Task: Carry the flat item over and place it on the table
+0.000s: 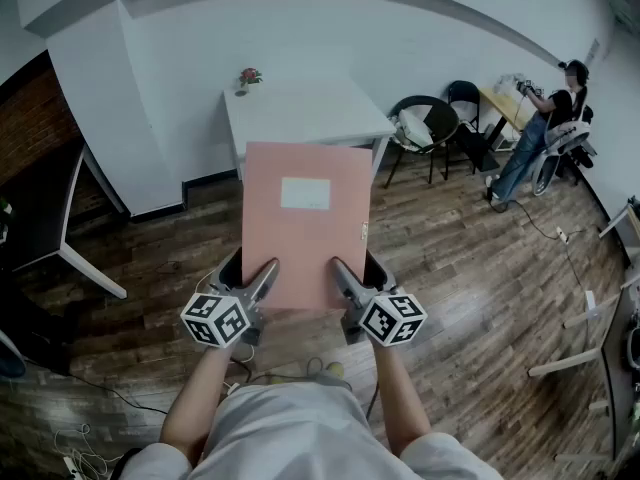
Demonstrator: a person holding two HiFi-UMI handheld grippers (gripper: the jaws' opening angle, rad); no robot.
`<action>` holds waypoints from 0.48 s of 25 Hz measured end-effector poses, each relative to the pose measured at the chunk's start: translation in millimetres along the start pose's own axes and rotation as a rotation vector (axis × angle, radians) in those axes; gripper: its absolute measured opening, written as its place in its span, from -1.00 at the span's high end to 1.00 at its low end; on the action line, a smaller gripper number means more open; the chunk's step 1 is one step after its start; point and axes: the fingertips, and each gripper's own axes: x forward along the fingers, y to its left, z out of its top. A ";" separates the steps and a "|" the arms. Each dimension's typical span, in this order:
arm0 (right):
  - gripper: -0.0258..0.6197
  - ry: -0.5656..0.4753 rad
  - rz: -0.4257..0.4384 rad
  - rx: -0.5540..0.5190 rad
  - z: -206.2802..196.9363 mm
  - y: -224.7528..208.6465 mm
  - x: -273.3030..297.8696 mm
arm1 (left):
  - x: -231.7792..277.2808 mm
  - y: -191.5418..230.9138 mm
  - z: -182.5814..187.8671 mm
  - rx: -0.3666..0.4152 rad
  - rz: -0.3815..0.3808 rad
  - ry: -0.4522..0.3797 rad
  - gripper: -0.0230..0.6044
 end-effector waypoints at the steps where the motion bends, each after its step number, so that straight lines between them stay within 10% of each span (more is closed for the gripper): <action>1: -0.12 0.000 0.000 -0.001 0.1 0.3 1.3 | 0.3 1.1 0.6 0.000 0.000 -0.001 -0.20; 12: -0.12 -0.023 -0.002 -0.004 3.2 11.3 12.6 | -2.4 12.5 11.5 0.003 -0.009 -0.014 -0.20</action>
